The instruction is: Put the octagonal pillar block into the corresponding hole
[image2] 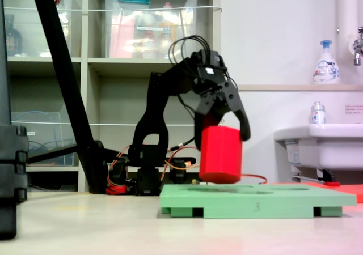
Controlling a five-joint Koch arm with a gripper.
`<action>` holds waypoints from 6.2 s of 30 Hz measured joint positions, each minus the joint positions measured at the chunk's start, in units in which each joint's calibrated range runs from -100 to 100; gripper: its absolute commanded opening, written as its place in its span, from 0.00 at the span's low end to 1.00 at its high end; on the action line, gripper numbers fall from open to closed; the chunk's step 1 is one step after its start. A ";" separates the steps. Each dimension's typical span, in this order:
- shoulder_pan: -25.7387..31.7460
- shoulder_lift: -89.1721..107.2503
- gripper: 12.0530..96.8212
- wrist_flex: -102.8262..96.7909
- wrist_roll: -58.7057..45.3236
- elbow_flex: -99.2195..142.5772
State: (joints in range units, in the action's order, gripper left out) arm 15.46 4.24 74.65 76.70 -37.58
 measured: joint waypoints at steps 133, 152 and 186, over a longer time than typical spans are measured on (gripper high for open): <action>2.83 -20.11 0.21 0.39 -9.96 -12.44; 2.83 -8.34 0.21 11.26 -9.43 -12.25; 1.81 -31.33 0.32 0.98 -14.21 -28.42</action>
State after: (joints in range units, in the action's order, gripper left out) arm 17.26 -27.09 75.62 62.49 -66.00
